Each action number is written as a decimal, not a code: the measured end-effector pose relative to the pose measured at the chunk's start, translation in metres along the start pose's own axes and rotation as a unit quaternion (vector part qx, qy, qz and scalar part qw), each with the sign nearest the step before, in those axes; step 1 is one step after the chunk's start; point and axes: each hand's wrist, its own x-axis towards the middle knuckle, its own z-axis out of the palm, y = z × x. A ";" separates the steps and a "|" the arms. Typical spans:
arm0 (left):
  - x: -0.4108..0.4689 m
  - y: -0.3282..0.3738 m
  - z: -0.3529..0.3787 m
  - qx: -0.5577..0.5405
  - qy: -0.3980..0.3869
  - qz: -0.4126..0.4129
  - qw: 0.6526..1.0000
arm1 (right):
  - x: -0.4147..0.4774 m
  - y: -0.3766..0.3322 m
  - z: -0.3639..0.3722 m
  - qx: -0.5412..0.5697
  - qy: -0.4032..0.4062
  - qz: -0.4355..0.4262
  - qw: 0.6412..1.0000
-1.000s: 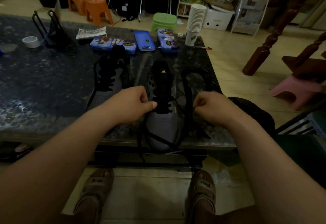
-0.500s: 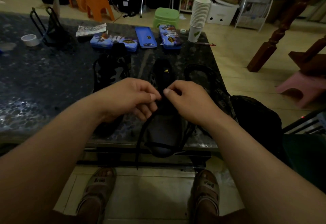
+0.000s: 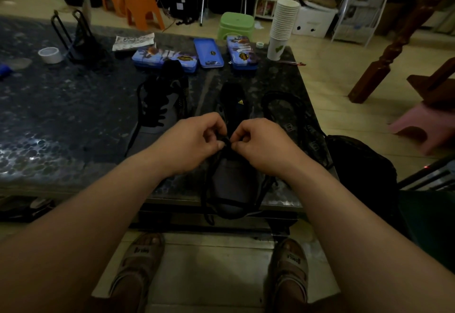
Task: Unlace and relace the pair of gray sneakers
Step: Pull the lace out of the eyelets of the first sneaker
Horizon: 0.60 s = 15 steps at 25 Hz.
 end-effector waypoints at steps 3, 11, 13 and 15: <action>0.001 -0.001 0.002 0.032 -0.002 0.026 0.999 | 0.001 0.001 0.002 0.001 -0.013 -0.013 1.000; 0.012 0.008 -0.002 0.057 -0.027 0.063 0.996 | -0.003 0.006 -0.001 0.093 -0.012 0.031 0.995; 0.012 0.012 -0.004 0.044 -0.040 0.035 0.998 | -0.004 0.007 -0.001 0.089 -0.020 0.031 0.995; 0.012 0.015 -0.005 0.023 -0.050 0.014 0.998 | -0.006 0.008 0.000 0.079 -0.025 0.026 0.996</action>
